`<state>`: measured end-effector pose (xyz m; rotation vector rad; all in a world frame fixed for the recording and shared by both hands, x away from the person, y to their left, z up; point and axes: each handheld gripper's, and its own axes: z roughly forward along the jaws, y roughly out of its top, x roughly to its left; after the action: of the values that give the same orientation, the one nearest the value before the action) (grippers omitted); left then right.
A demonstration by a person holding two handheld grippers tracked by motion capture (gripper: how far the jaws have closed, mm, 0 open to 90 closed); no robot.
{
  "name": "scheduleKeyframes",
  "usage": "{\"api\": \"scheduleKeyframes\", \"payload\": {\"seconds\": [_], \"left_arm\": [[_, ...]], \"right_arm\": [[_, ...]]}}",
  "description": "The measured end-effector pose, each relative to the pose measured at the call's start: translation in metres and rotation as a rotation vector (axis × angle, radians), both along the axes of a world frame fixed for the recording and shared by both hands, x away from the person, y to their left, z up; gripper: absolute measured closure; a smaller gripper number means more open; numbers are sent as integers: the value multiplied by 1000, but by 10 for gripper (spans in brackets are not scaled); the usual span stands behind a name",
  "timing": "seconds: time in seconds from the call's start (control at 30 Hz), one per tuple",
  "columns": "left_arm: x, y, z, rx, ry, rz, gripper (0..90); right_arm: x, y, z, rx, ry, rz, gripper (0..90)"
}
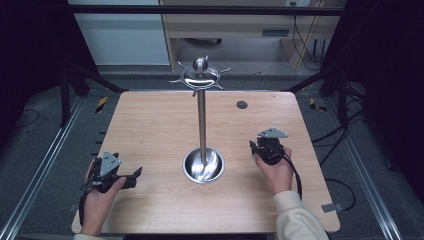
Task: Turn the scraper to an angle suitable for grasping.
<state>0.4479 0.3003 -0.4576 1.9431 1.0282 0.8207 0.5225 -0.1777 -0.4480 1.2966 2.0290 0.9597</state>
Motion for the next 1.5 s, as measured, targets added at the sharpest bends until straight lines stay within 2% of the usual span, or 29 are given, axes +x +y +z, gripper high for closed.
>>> {"api": "scheduleKeyframes", "payload": {"seconds": [0.07, 0.1, 0.13, 0.17, 0.2, 0.27, 0.43, 0.7, 0.9, 1.1, 1.23, 1.5], "left_arm": [[-1, 0, 0, 1, -2, 0, 41], [-1, 0, 0, 1, 2, -1, 41], [0, 0, 0, 2, 3, 1, 41], [0, 1, 0, 2, 5, 1, 42], [0, 1, -1, 1, 6, 2, 42], [0, 1, 0, 1, 5, 1, 43], [0, 0, 0, 2, 6, -1, 43], [0, -1, -1, 2, 11, -5, 43], [0, -2, -1, 3, 10, -5, 43], [0, -3, -1, 1, 12, -9, 44], [-1, -4, -1, 5, 11, -11, 44], [0, -5, -2, 8, 17, -15, 43]], "right_arm": [[0, 6, -5, -20, 32, 47, 852], [1, 10, -9, -45, 64, 71, 900], [1, 10, -9, -45, 64, 71, 900], [3, 13, -15, -65, 108, 87, 900], [3, 13, -15, -65, 108, 87, 900], [6, 13, -21, -85, 146, 96, 900], [8, 6, -24, -69, 170, 81, 900], [12, -1, -32, -51, 243, 58, 900], [13, -3, -35, -66, 276, 42, 900], [14, -8, -34, -90, 275, -1, 900], [15, -17, -34, -76, 278, -37, 900], [15, -22, -34, -67, 278, -53, 900]]}}
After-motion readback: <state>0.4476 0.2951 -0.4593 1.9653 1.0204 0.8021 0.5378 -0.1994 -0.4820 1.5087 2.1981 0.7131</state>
